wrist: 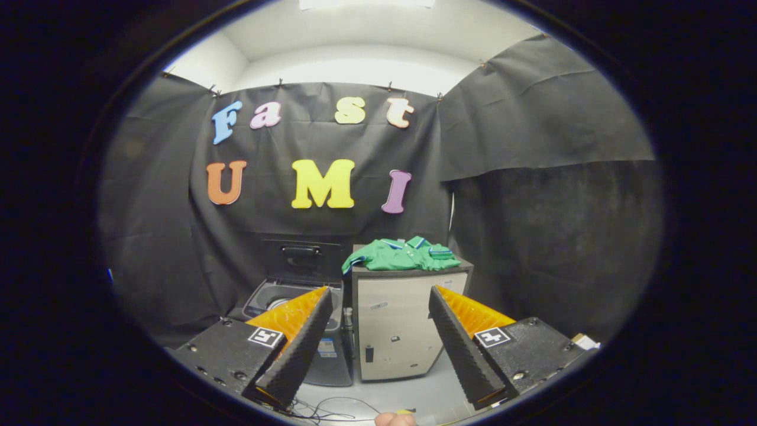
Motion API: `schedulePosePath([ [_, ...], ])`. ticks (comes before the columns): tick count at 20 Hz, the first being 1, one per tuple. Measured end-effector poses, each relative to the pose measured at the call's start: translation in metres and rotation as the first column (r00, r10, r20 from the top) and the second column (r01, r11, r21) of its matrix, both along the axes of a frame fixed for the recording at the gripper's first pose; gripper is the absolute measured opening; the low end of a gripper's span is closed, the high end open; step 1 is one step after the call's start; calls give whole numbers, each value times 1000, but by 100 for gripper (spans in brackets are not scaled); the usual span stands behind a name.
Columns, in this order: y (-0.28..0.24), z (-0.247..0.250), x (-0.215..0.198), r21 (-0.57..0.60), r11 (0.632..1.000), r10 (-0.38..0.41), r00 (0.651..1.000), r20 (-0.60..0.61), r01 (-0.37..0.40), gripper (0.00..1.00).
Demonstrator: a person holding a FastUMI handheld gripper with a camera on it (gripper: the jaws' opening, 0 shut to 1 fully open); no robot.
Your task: Put the clothes into the washing machine and then close the washing machine lid.
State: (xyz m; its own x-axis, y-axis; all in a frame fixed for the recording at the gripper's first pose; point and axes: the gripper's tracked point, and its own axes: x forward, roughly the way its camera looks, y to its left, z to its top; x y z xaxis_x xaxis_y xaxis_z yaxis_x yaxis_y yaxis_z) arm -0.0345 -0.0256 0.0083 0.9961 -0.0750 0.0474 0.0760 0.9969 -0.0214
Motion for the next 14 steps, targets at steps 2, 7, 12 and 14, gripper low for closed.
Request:
schedulePosePath([
  [2, 0, 2, 4, 6, 1000, 6, 1000, 5, -7, 100],
  [7, 4, 2, 9, 21, 999, 34, 999, 9, -35, 100],
  [12, 6, 0, 24, 57, 997, 52, 999, -10, -51, 100],
  [14, 5, 6, 31, 47, 998, 45, 999, 0, -45, 100],
])
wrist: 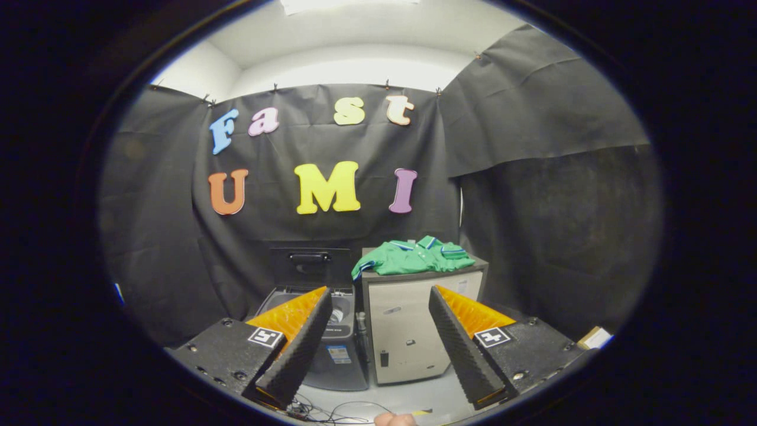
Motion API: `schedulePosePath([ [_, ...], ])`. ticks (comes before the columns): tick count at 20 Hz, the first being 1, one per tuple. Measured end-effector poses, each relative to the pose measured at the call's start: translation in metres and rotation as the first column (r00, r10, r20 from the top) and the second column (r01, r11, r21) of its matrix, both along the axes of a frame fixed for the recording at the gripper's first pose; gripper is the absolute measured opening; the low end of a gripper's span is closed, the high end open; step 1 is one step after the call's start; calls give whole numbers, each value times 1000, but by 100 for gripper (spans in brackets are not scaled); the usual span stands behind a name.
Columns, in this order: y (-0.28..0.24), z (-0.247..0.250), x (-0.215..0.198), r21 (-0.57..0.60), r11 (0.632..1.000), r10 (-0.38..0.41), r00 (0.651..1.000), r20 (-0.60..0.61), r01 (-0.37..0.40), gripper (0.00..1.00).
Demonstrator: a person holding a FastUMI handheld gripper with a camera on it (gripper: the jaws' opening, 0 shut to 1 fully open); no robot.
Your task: Put the clothes into the washing machine and then close the washing machine lid.
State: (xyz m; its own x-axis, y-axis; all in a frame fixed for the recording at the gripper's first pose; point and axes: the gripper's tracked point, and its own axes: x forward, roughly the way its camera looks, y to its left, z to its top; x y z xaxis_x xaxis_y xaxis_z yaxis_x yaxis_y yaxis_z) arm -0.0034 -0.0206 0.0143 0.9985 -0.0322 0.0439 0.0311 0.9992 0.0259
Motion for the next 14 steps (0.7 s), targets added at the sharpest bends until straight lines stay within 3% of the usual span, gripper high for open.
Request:
schedulePosePath([
  [8, 3, 51, 45, -47, 999, -4, 999, 52, 6, 100],
  [14, -14, 96, 120, -109, 994, -16, 997, 76, 24, 100],
])
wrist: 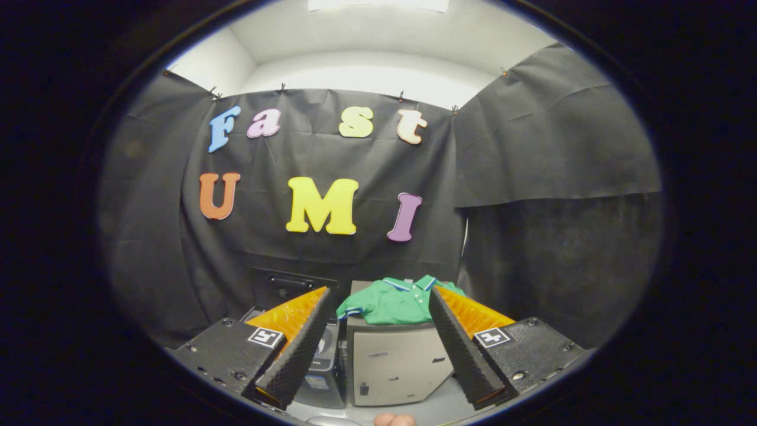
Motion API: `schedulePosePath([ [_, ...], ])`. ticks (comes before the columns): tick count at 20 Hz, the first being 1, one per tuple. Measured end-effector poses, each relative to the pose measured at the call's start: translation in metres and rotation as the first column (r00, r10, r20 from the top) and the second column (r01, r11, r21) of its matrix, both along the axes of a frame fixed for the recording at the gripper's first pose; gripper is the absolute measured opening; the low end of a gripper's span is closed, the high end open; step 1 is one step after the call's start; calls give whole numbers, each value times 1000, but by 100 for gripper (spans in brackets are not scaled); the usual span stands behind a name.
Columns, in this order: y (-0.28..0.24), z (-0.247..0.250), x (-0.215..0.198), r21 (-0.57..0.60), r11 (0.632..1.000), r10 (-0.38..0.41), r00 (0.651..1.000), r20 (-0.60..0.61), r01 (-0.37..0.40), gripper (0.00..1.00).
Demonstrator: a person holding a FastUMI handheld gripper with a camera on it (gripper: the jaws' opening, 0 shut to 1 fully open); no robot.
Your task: Put the clothes into the washing machine and then close the washing machine lid.
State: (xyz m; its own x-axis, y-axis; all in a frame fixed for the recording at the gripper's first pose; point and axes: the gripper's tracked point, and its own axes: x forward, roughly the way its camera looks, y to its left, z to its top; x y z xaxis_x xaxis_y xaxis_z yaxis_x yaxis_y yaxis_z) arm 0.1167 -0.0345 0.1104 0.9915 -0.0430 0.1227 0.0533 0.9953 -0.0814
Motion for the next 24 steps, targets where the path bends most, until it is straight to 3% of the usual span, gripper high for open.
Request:
schedulePosePath([
  [5, -29, 23, 94, -24, 1000, 7, 1000, -26, -7, 100],
  [10, -62, 12, 204, 52, 998, 47, 981, -188, -37, 100],
  [16, -100, -50, 310, 31, 998, 71, 885, -460, -63, 100],
  [20, -116, -95, 337, 51, 997, 82, 801, -593, -64, 100],
  [24, -139, -125, 344, 55, 998, 54, 747, -662, -23, 100],
])
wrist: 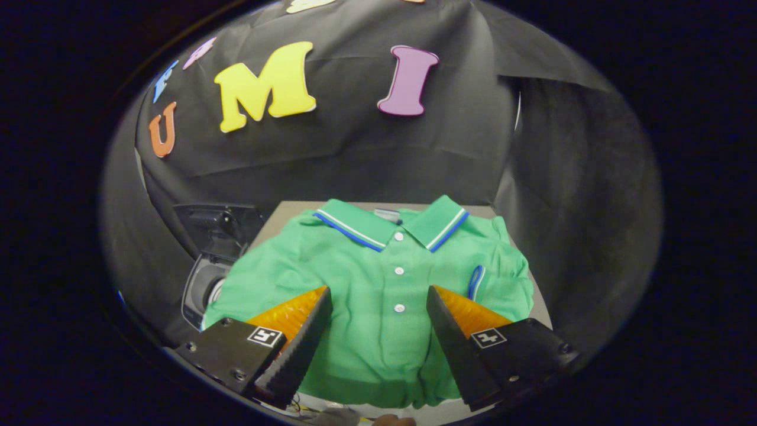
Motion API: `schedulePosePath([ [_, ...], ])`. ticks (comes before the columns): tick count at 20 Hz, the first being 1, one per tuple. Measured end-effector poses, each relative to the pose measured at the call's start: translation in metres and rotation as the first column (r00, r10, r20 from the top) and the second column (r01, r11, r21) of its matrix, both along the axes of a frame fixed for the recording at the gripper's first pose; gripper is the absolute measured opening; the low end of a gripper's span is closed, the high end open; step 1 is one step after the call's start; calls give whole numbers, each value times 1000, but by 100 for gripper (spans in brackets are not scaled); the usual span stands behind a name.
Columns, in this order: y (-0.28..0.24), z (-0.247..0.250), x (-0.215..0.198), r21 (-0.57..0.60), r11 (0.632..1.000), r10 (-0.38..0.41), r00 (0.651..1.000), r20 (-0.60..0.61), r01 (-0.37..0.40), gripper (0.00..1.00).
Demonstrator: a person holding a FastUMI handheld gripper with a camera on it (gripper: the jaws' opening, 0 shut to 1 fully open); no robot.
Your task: Put the clothes into the washing machine and then close the washing machine lid.
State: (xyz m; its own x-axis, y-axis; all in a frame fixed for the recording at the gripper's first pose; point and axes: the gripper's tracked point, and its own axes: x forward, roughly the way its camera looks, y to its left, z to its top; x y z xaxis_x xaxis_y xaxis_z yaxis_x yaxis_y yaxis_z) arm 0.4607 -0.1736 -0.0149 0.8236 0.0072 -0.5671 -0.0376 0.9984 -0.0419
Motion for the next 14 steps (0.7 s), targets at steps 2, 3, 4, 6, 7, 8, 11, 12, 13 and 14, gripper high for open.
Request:
schedulePosePath([
  [2, 5, -6, 3, 33, 999, 21, 1000, -4, -21, 100],
  [3, 6, -9, 4, 33, 999, 30, 1000, -8, -30, 100],
  [4, 3, -10, 0, 23, 999, 38, 999, -2, -38, 100],
  [6, 5, -12, 0, 30, 999, 27, 1000, -14, -27, 100],
  [7, 6, -10, -2, 40, 999, 19, 999, -32, -18, 100],
  [8, 11, -10, -2, 49, 998, 36, 997, -64, -33, 100],
  [11, 15, -6, 5, 68, 997, 38, 997, -66, -34, 12],
  [12, 13, -9, 2, 46, 998, 44, 995, -85, -40, 8],
  [13, 13, -8, 2, 46, 999, 33, 994, -100, -28, 6],
  [14, 16, -6, 3, 56, 998, 18, 994, -110, -12, 6],
])
